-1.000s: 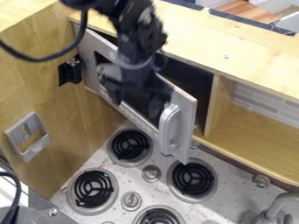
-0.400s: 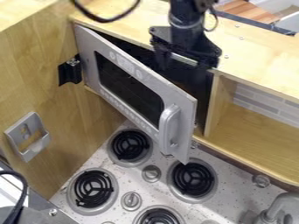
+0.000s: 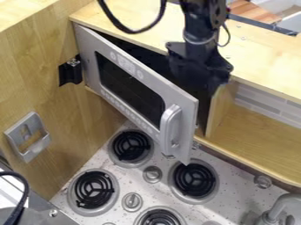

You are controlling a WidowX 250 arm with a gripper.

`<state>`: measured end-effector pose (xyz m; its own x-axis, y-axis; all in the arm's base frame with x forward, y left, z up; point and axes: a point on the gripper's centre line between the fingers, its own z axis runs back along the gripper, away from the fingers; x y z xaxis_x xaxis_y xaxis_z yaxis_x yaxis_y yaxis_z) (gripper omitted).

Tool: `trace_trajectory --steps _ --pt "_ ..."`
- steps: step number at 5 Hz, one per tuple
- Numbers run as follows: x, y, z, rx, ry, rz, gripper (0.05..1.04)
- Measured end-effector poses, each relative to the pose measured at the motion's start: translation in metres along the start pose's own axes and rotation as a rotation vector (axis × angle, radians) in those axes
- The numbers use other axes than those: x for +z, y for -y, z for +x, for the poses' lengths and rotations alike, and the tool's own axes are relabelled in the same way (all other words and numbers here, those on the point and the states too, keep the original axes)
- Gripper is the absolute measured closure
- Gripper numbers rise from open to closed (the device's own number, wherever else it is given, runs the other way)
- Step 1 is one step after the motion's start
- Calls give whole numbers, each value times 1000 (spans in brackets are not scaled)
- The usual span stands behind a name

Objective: Open microwave

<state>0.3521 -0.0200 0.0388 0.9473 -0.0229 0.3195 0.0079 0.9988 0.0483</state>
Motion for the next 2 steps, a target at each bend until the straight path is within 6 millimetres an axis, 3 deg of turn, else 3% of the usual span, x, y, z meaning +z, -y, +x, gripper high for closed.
trace_trajectory --steps 1,2 --pt "-10 1 -4 -5 -17 -3 83" --pt "-17 -8 -26 41 -76 28 83"
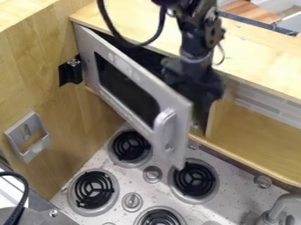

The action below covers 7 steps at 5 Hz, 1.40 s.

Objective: Open microwave

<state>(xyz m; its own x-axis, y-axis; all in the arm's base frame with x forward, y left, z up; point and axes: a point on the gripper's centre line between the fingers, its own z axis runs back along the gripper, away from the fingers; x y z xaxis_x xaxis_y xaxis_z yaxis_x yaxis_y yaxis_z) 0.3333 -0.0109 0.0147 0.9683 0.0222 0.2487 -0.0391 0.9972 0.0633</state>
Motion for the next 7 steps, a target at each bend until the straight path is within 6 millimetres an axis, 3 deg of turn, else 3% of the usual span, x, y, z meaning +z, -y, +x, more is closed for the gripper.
trace_trajectory --steps 1,4,7 --pt "2 -11 -21 62 -37 42 83" --pt "13 -80 -90 334 -110 121 83" --pt "15 -129 -117 501 -116 160 83"
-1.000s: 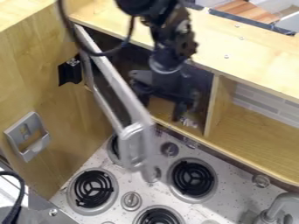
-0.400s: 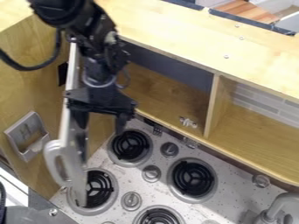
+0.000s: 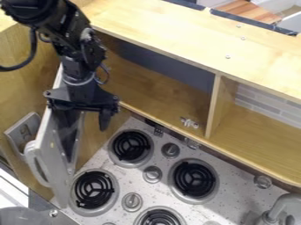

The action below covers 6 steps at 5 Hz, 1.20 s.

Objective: Open microwave

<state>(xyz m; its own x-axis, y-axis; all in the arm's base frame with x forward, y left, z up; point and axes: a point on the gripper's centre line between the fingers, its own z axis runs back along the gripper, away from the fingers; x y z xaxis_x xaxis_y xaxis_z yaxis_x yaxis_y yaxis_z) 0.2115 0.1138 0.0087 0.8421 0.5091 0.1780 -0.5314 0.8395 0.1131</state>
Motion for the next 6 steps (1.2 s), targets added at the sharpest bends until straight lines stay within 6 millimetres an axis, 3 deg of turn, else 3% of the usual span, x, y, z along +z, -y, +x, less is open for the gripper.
trace_trajectory --steps 4,5,6 --pt "8 -7 6 -15 38 1 84" --pt "12 14 3 -94 33 -10 83" --pt "28 49 16 -199 84 -27 83"
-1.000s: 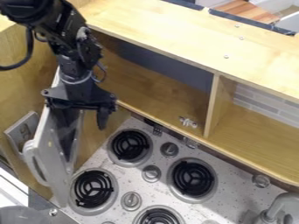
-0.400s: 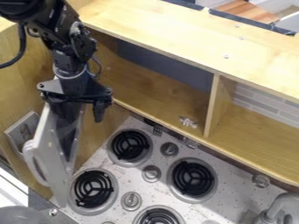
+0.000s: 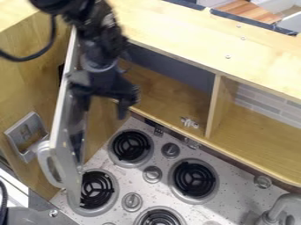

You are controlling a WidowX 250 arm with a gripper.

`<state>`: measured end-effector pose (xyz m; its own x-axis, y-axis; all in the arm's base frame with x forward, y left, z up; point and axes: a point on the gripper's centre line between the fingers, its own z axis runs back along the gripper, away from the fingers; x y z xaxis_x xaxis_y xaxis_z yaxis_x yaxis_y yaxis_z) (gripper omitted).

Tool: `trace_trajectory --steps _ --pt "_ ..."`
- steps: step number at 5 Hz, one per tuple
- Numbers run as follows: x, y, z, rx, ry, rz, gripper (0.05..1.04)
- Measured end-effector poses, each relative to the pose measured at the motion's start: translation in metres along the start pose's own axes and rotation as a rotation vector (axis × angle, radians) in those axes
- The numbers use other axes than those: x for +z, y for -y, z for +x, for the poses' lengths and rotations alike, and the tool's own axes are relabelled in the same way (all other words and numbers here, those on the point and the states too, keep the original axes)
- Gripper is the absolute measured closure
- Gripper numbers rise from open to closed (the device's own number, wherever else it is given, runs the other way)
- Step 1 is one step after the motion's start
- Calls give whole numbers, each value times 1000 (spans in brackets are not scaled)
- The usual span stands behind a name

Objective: Open microwave

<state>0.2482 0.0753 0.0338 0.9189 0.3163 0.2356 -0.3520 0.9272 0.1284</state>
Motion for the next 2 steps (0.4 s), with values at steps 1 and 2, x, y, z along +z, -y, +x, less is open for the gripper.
trace_trajectory --steps 1,2 --pt "26 6 16 -3 73 8 83" --pt "54 4 28 21 138 28 83"
